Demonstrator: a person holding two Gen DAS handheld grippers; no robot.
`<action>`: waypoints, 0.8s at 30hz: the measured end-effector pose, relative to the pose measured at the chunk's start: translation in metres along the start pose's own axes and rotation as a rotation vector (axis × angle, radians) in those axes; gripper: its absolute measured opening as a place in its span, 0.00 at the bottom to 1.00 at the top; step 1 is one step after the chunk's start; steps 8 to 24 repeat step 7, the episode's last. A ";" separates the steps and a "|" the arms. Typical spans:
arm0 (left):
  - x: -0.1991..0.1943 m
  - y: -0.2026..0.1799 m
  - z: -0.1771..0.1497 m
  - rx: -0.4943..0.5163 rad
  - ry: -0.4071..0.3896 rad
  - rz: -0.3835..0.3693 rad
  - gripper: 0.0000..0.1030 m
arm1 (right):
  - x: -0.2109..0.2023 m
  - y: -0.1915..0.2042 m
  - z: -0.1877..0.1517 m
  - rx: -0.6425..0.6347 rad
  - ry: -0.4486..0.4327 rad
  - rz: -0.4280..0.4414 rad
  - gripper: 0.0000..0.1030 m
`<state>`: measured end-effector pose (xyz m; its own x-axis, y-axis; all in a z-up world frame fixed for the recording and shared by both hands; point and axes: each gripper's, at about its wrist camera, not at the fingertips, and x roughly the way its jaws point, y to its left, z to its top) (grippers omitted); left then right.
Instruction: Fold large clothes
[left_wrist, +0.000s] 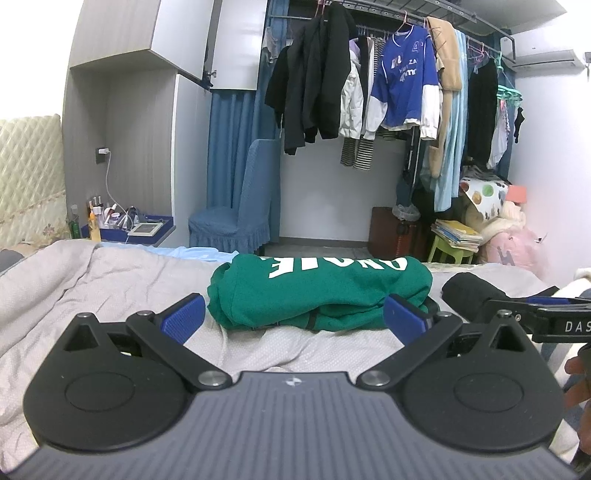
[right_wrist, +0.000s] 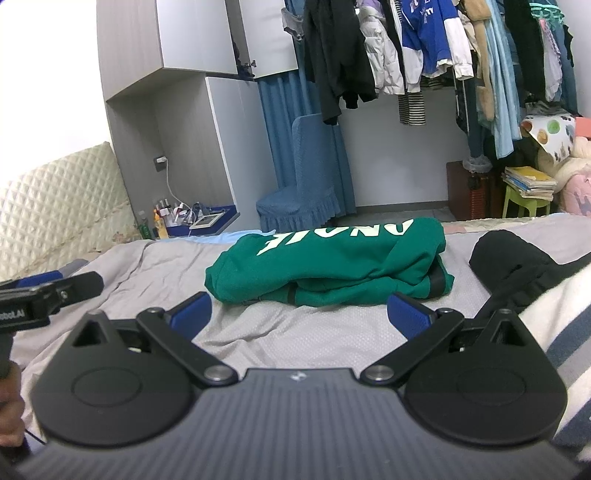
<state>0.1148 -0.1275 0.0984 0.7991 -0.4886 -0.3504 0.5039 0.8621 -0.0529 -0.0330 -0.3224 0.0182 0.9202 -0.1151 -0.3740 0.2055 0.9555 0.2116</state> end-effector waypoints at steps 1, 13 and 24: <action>0.000 0.000 0.000 0.001 0.000 0.001 1.00 | 0.000 0.001 0.000 0.001 -0.001 -0.001 1.00; 0.000 -0.001 0.002 -0.004 -0.002 0.000 1.00 | -0.004 0.007 -0.002 -0.006 0.004 -0.008 1.00; 0.000 -0.001 0.002 -0.004 -0.002 0.000 1.00 | -0.004 0.007 -0.002 -0.006 0.004 -0.008 1.00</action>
